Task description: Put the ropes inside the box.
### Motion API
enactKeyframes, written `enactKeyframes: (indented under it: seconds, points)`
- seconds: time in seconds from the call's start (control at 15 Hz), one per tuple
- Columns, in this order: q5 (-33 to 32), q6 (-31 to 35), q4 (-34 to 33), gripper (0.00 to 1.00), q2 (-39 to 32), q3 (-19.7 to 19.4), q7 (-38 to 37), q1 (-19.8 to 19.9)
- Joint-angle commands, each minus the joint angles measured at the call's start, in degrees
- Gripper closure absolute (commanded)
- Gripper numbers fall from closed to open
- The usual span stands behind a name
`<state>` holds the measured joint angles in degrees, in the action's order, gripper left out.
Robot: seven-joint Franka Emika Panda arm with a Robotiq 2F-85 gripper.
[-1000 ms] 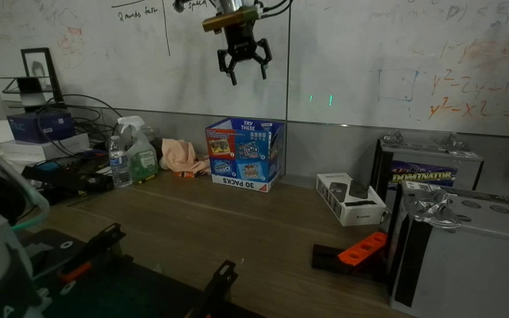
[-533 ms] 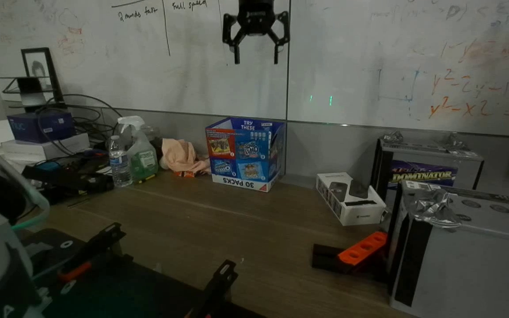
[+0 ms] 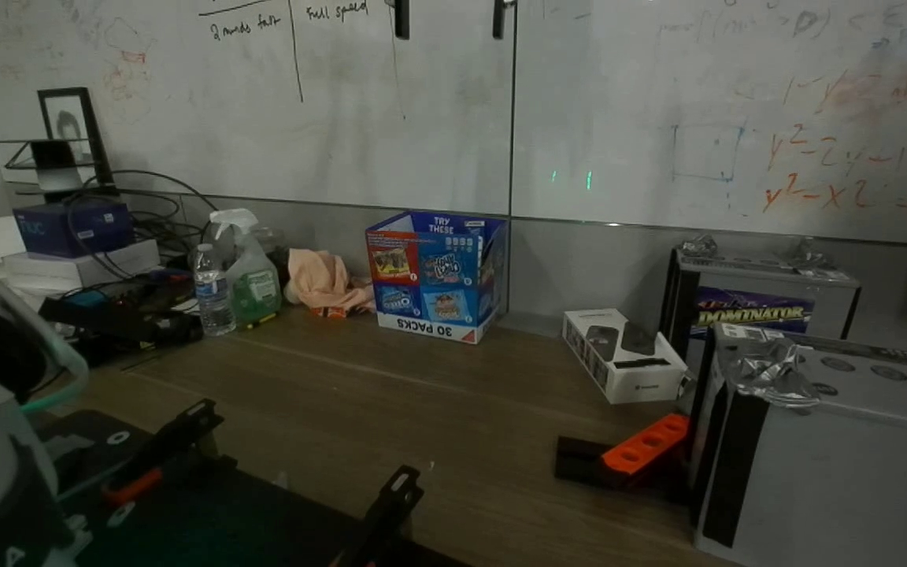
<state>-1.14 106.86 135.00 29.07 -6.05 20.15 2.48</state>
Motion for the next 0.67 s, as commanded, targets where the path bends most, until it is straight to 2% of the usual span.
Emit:
enactKeyframes:
  seconds: [0.0,0.27,0.6]
  points:
    - [-2.1,-3.3,4.9,0.0,8.8,-0.7,1.1,-0.3]
    - [-2.8,-4.9,8.0,0.0,12.6,-1.0,0.7,-0.8]
    - [-3.1,-4.9,9.7,0.0,14.1,-1.1,-0.3,-0.6]
